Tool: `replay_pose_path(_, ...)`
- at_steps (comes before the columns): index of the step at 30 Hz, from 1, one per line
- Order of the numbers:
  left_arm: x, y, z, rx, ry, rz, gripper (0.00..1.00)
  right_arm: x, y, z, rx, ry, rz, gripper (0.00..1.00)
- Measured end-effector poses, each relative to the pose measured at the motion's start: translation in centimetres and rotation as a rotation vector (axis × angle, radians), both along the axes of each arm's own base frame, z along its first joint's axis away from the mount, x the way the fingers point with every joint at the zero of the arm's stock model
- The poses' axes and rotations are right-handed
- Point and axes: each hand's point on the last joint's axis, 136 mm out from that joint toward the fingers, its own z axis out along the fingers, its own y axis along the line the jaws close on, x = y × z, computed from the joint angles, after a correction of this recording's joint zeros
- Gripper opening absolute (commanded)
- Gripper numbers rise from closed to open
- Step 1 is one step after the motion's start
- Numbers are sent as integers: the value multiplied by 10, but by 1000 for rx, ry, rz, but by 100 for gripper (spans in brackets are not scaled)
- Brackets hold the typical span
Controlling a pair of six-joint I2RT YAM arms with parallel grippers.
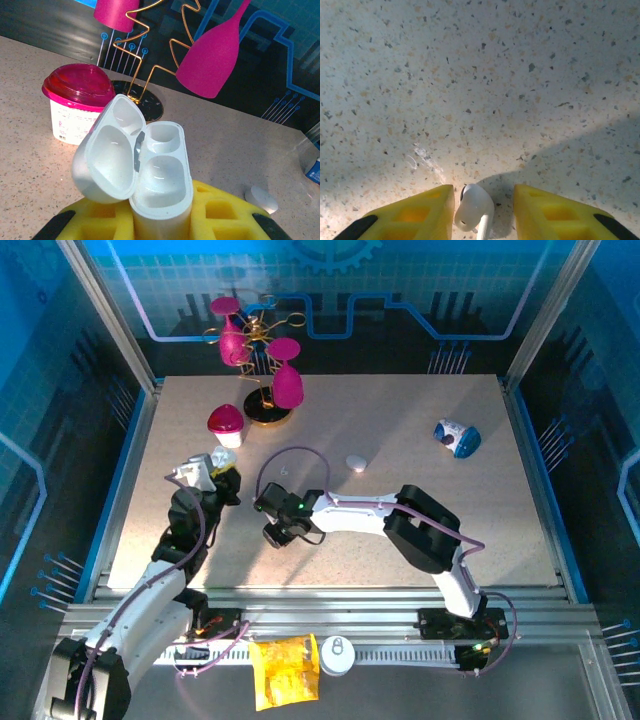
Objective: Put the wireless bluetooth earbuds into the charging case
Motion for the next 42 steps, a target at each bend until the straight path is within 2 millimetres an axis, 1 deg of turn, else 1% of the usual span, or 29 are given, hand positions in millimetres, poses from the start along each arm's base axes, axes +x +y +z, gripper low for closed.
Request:
replay_pose_path(4, 0, 0, 0, 0, 0, 0, 15, -1, 0, -5, -11, 10, 1, 28)
replay_pose_path(7, 0, 0, 0, 0, 0, 0, 15, -2, -1, -10, -21, 18, 2, 27)
replay_pose_path(16, 0, -2, 0, -2, 1, -11, 15, -2, 2, -8, -27, 21, 5, 22)
replay_pose_path(22, -1, -5, 0, -3, 2, -27, 15, -2, 2, -8, -22, 17, 8, 21)
replay_pose_path(24, -1, -6, 0, -4, 2, -34, 15, -2, -1, -7, -7, 15, 7, 21)
replay_pose_path(26, -1, -8, -1, -3, 3, -47, 15, -4, -9, -2, 20, 19, 6, 21)
replay_pose_path(28, -1, -11, -1, -5, 6, -64, 15, -3, -16, 6, 61, 16, 3, 21)
replay_pose_path(30, -1, -15, -4, -4, 16, -89, 15, 2, -23, 20, 125, 0, -6, 21)
replay_pose_path(33, -2, -24, -11, -9, 39, -140, 14, 14, -34, 47, 233, -49, -17, 22)
replay_pose_path(35, -2, -33, -15, -14, 51, -188, 14, 22, -41, 68, 312, -93, -17, 22)
replay_pose_path(39, -4, -58, -13, -10, 31, -312, 14, 31, -54, 107, 447, -178, -14, 21)
replay_pose_path(42, -11, -83, -8, 17, -7, -429, 15, 36, -69, 137, 538, -245, -17, 21)
